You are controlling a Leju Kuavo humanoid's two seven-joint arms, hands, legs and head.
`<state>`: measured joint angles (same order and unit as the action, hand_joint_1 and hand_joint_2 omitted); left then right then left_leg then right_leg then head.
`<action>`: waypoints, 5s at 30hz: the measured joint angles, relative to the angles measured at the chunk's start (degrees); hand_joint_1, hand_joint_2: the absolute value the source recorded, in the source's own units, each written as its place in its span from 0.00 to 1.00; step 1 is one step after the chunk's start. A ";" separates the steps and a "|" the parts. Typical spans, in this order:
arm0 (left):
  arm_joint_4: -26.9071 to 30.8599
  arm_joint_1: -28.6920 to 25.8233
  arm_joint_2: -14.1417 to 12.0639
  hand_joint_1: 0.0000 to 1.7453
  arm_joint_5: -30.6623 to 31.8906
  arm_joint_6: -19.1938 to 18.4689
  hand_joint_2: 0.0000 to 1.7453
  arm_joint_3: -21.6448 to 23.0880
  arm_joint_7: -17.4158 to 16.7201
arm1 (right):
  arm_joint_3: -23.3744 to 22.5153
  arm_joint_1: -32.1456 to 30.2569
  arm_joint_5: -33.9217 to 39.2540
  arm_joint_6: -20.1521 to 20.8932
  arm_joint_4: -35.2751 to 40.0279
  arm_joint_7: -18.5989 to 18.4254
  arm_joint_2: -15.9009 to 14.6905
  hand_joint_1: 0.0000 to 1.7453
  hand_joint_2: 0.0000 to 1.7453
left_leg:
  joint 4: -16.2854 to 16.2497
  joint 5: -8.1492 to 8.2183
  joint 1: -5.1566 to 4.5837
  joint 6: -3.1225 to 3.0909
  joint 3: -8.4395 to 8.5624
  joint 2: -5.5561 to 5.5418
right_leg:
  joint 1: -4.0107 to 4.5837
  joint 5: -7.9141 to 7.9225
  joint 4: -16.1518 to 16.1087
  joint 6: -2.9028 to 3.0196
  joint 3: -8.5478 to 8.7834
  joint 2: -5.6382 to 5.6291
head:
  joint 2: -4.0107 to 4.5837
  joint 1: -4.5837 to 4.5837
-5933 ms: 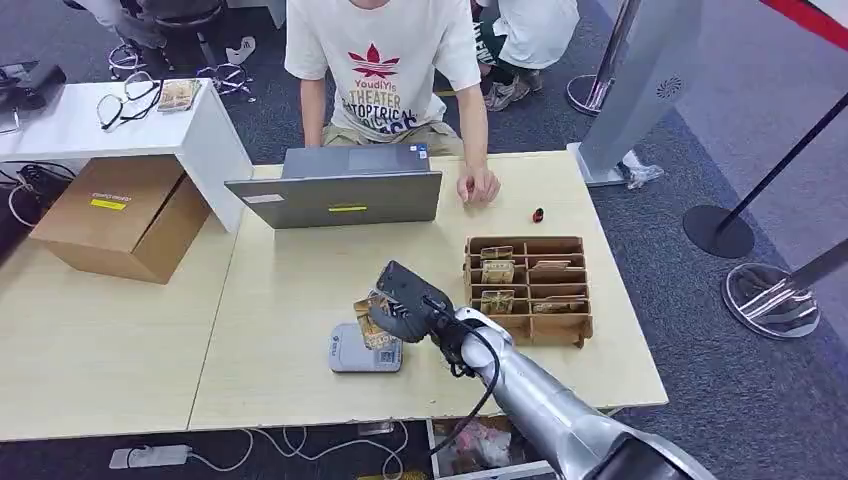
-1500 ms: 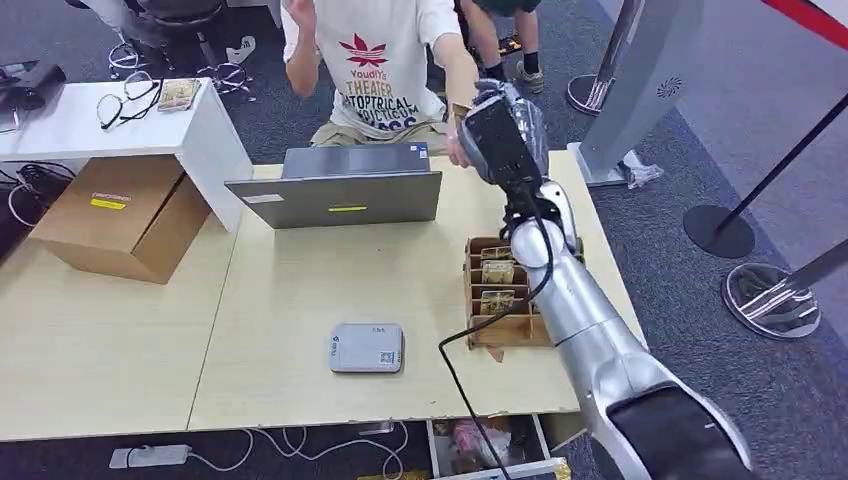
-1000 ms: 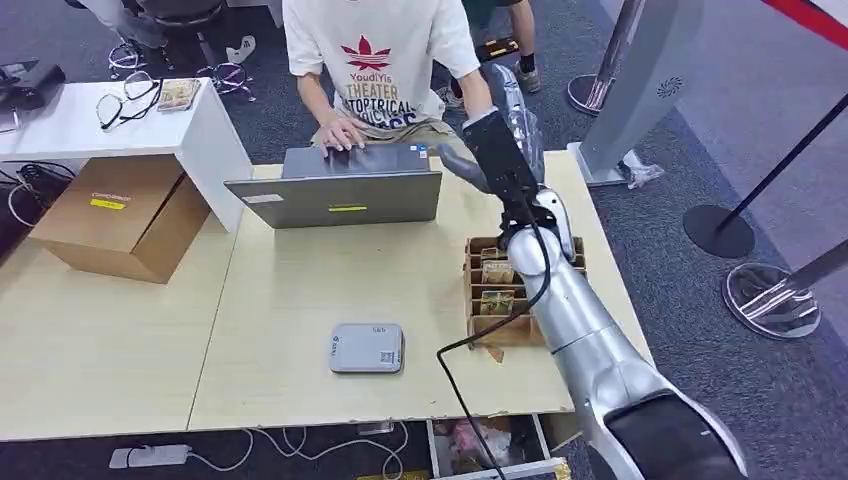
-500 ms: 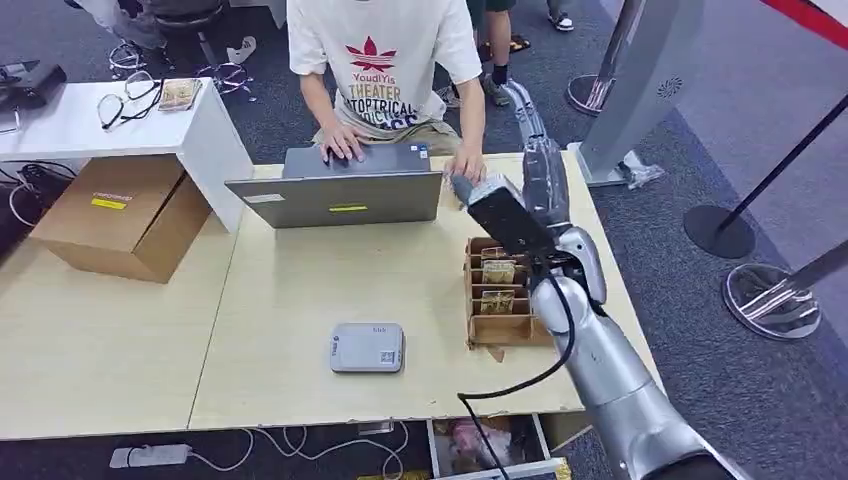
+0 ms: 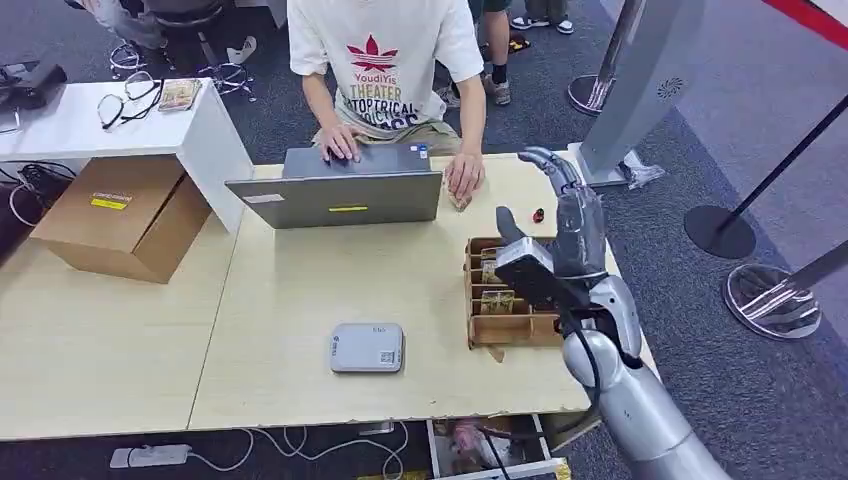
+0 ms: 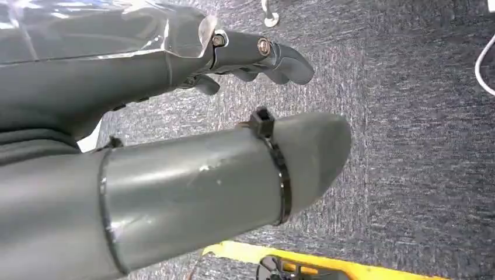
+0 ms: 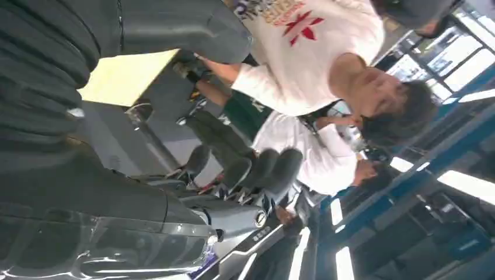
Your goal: Pass the card to the sensor for recognition and then transmit it.
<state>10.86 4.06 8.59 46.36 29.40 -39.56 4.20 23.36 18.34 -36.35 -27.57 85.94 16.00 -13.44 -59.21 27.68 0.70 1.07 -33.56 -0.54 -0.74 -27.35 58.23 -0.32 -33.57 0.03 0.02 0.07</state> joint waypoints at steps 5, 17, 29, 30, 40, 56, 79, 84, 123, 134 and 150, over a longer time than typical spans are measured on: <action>0.00 -0.38 0.07 0.00 0.02 0.35 0.00 -0.74 0.04 | -3.80 -9.52 -8.79 -5.90 2.97 -2.95 -2.99 0.30 1.00 | 0.00 0.07 -0.02 -0.07 -0.07 -0.04 | -0.01 -0.03 -0.02 -0.02 -0.01 0.04 | 0.00 0.00; 0.00 -0.33 0.07 0.00 0.96 0.44 0.00 -0.90 -0.13 | -10.12 -24.03 -17.83 -8.61 10.49 -7.01 -6.71 0.34 1.00 | 0.00 0.10 -0.03 -0.11 -0.05 0.02 | -0.02 -0.10 -0.02 -0.13 0.00 0.00 | 0.00 0.02; 0.00 -0.34 0.07 0.00 0.85 0.41 0.00 -1.03 -0.46 | -10.91 -27.63 -22.23 -7.80 12.28 -9.33 -6.84 0.47 1.00 | 0.01 0.10 -0.03 -0.11 -0.05 0.01 | -0.03 -0.10 -0.02 -0.13 0.02 0.00 | 0.00 0.00; 0.00 -0.33 0.07 0.00 0.74 0.41 0.00 -1.05 -0.46 | -10.88 -27.62 -22.23 -7.29 12.28 -9.33 -6.84 0.47 1.00 | 0.01 0.10 -0.03 -0.11 -0.05 0.01 | -0.03 -0.10 -0.02 -0.13 0.02 0.00 | 0.00 0.00; 0.00 -0.27 0.09 0.00 0.42 0.31 0.00 -1.09 -0.46 | -9.57 -26.48 -20.48 -3.95 10.99 -8.98 -6.12 0.52 1.00 | 0.01 0.09 -0.03 -0.11 -0.05 0.01 | -0.02 -0.10 0.00 -0.13 0.03 0.01 | 0.00 0.02; 0.00 0.06 0.07 0.00 1.92 -0.44 0.00 -1.09 -0.63 | -8.24 -22.28 -17.46 -1.48 4.74 -7.06 -4.61 0.53 1.00 | 0.00 0.09 -0.03 -0.11 -0.05 0.00 | -0.03 -0.09 0.01 -0.13 0.04 0.02 | 0.00 0.00; 0.00 0.09 -0.37 0.00 1.99 -0.26 0.00 -1.09 -1.12 | -7.28 -16.31 -14.38 -1.07 -4.94 -5.07 -4.15 0.66 1.00 | 0.00 0.09 -0.03 -0.11 -0.05 0.00 | -0.02 -0.10 0.01 -0.13 0.03 0.01 | 0.00 0.00; 0.00 0.09 -0.50 0.00 1.71 -0.26 0.00 -1.09 -1.12 | -7.15 -16.03 -14.23 -1.07 -6.04 -5.14 -4.15 0.66 1.00 | 0.00 0.09 -0.03 -0.11 -0.05 0.00 | -0.02 -0.10 0.01 -0.13 0.03 0.01 | 0.00 0.00; 0.00 -0.23 -0.57 0.00 0.26 0.09 0.00 -1.59 -0.44 | -7.01 -14.44 -14.05 -0.43 -8.63 -5.79 -4.76 0.58 1.00 | 0.00 0.09 -0.03 -0.11 -0.05 0.00 | -0.03 -0.09 0.01 -0.13 0.04 0.01 | 0.00 0.00; 0.00 -0.23 -0.57 0.00 0.48 0.02 0.00 -1.97 -0.28 | -7.01 -12.61 -13.24 -0.41 -11.54 -5.79 -5.07 0.60 1.00 | 0.00 0.09 -0.03 -0.11 -0.05 0.00 | -0.03 -0.09 0.01 -0.13 0.03 0.02 | 0.00 0.00; 0.00 -0.23 -0.68 0.00 0.44 0.02 0.00 -2.01 -0.24 | -7.04 -12.38 -12.67 0.55 -13.49 -5.70 -6.20 0.80 1.00 | 0.00 0.09 -0.03 -0.11 -0.05 0.00 | -0.02 -0.09 0.01 -0.13 0.03 0.01 | 0.00 0.00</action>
<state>10.86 3.83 7.91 46.80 29.42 -41.57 3.96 16.33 5.96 -49.03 -27.01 72.46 10.29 -19.65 -59.21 27.77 0.68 0.95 -33.61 -0.54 -0.76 -27.44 58.24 -0.45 -33.53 0.04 0.02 0.07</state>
